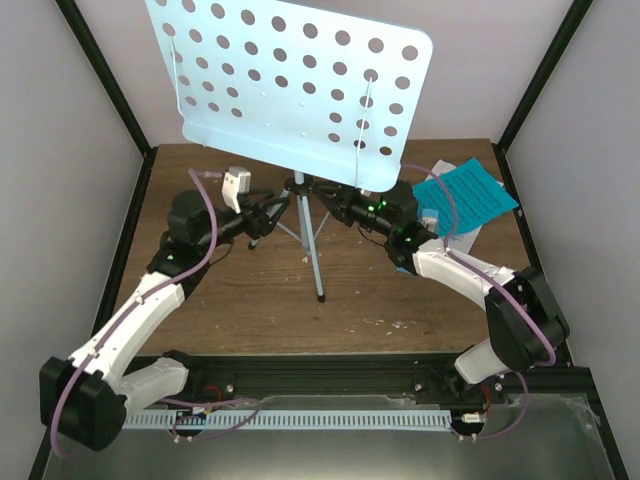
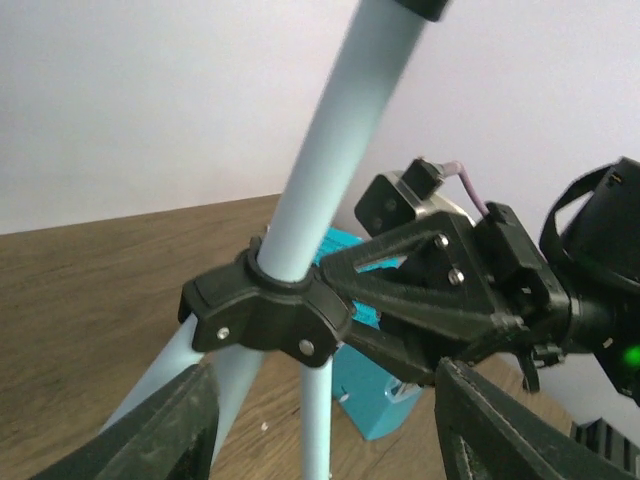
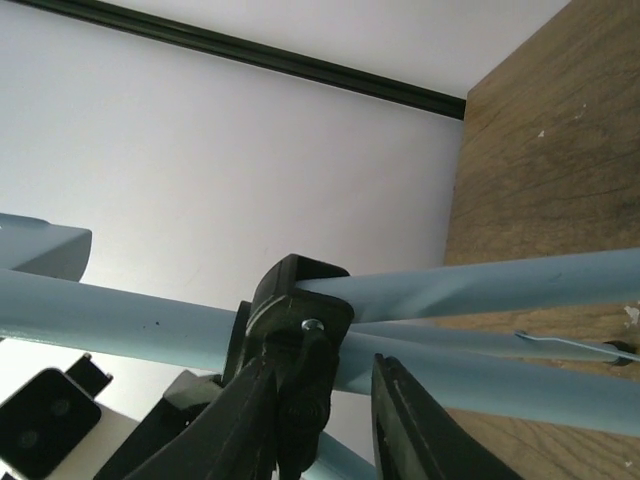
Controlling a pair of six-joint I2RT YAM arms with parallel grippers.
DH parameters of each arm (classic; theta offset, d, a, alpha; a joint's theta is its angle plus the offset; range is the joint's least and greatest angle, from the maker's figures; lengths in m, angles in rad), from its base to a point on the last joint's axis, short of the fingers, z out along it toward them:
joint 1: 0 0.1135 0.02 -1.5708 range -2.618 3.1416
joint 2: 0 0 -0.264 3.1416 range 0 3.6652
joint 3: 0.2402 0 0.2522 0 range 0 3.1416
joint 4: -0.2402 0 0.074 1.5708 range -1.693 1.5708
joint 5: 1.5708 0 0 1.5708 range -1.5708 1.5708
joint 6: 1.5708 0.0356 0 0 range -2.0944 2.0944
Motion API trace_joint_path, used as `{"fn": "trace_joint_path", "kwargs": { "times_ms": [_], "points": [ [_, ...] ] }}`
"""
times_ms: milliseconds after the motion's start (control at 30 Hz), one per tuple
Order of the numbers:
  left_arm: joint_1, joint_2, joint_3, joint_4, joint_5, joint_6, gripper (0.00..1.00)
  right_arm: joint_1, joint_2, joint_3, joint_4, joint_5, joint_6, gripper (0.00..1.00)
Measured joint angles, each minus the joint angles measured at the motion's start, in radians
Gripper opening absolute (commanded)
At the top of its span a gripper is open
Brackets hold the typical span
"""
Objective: Pack up the instrument practice props
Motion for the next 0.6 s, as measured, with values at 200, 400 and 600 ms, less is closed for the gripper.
{"fn": "trace_joint_path", "kwargs": {
  "times_ms": [200,400,600],
  "points": [
    [-0.007,0.106,-0.001,0.150,0.006,0.002,0.51,0.000,0.001,0.000,0.031,-0.004,0.001,0.11],
    [-0.012,0.175,-0.001,0.290,0.013,0.025,0.46,-0.002,0.010,-0.001,0.056,-0.012,-0.003,0.03],
    [-0.014,0.242,0.015,0.379,0.048,0.048,0.39,-0.002,0.013,-0.024,0.108,-0.014,-0.029,0.01]
  ]
}}
